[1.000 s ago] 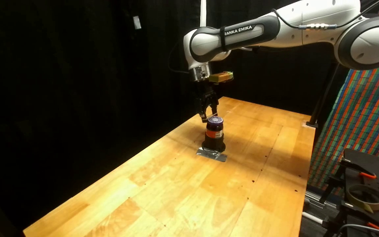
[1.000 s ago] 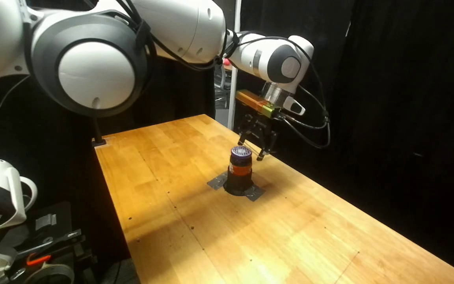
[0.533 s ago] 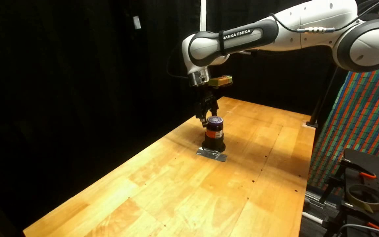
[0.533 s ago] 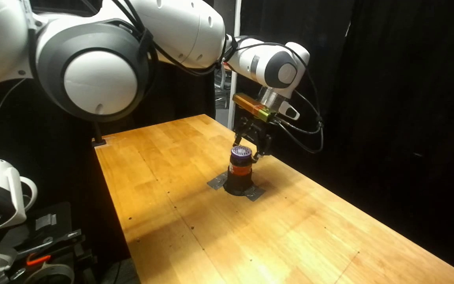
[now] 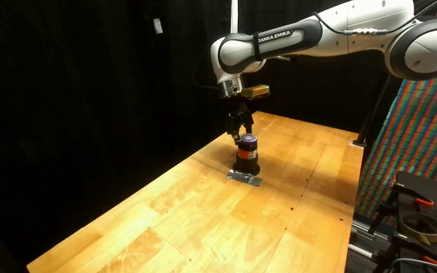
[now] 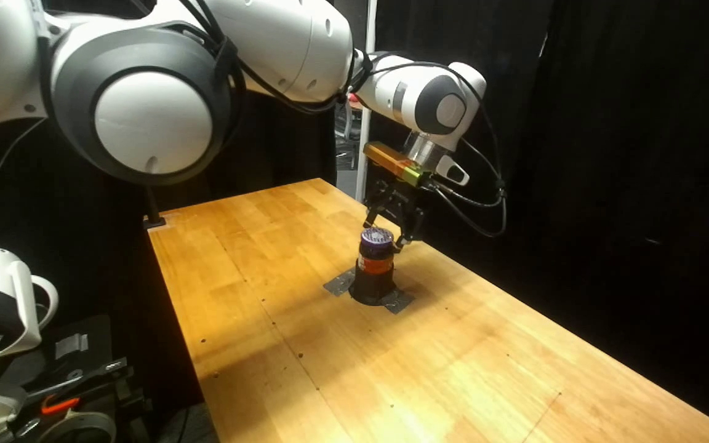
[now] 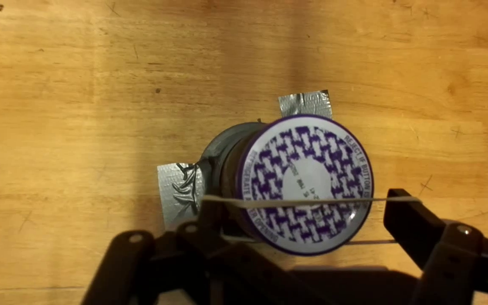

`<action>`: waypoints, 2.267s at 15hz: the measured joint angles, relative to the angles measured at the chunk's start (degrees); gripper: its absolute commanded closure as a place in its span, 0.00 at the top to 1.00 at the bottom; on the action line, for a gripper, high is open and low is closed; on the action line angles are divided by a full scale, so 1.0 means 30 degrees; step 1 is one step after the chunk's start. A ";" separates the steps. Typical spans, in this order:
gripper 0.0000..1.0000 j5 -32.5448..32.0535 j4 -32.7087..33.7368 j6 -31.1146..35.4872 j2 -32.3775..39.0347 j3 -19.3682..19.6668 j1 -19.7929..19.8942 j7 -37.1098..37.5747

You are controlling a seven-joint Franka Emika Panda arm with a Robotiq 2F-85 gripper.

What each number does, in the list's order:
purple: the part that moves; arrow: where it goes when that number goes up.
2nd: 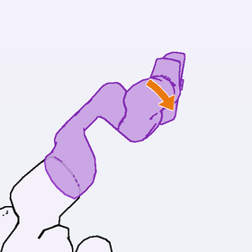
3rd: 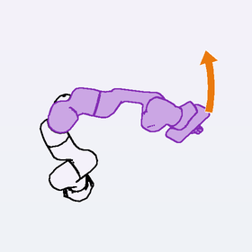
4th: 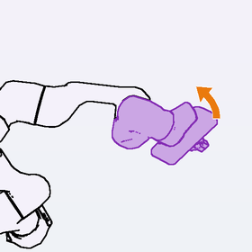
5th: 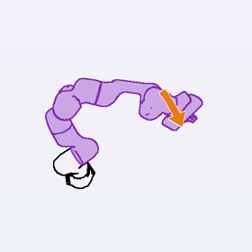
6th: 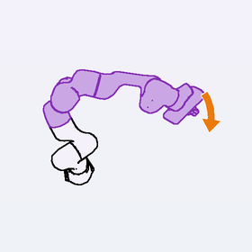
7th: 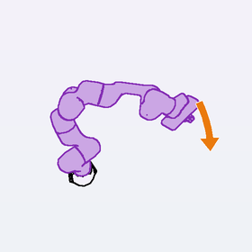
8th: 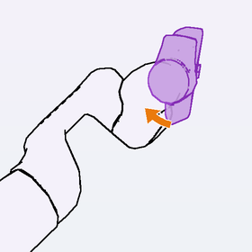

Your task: Put the rubber band on the cup

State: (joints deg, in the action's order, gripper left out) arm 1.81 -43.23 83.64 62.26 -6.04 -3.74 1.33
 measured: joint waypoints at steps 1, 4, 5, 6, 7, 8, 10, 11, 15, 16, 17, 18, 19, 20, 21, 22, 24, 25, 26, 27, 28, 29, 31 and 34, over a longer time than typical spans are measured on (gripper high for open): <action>1.00 0.0000 -0.0235 0.0000 -0.0084 0.0000 0.0041 0.0054; 1.00 0.0049 -0.1255 0.0040 -0.0482 -0.0001 0.0180 0.0183; 1.00 0.0092 -0.1656 0.0112 -0.0681 -0.0001 0.0227 0.0201; 1.00 0.0193 -0.2130 0.0306 -0.0946 -0.0001 0.0279 0.0209; 1.00 0.0309 -0.2631 0.0536 -0.1263 -0.0001 0.0334 0.0217; 1.00 0.0413 -0.3226 0.0862 -0.1643 -0.0001 0.0396 0.0217; 1.00 0.0656 -0.4618 0.1653 -0.2508 -0.0001 0.0524 0.0217; 1.00 0.0750 -0.5425 0.2129 -0.2975 -0.0001 0.0587 0.0217; 1.00 0.1479 -0.8714 0.3784 -0.4719 0.0065 0.0797 0.0209; 1.00 0.1659 -0.9525 0.4247 -0.5113 0.0086 0.0834 0.0207; 0.75 0.1827 -1.0320 0.4765 -0.5503 0.0111 0.0867 0.0203; 0.74 0.1929 -1.1129 0.5382 -0.5909 0.0148 0.0883 0.0202; 0.66 0.2007 -1.1966 0.6092 -0.6341 0.0187 0.0888 0.0201; 0.58 0.2049 -1.2749 0.6797 -0.6757 0.0222 0.0890 0.0201; 0.51 0.2086 -1.3555 0.7451 -0.7192 0.0256 0.0890 0.0201; 0.42 0.2094 -1.4402 0.8093 -0.7654 0.0292 0.0891 0.0201; 0.27 0.2096 -1.6127 0.9318 -0.8590 0.0347 0.0891 0.0201; 0.20 0.2096 -1.7002 0.9921 -0.9063 0.0371 0.0891 0.0201; 0.13 0.2096 -1.7874 1.0491 -0.9538 0.0390 0.0891 0.0201; 0.11 0.2096 -1.8736 1.1056 -1.0016 0.0406 0.0891 0.0201; 0.09 0.2096 -1.9591 1.1665 -1.0487 0.0419 0.0891 0.0201; 0.07 0.2096 -2.0488 1.2476 -1.0983 0.0430 0.0891 0.0187; 0.09 0.2096 -2.2319 1.4978 -1.1954 0.0431 0.0887 0.0140; 0.10 0.2097 -2.5050 1.9647 -1.3263 0.0404 0.0849 -0.0047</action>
State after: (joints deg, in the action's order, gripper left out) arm 8.10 -118.38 142.58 22.47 -4.83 -1.19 1.19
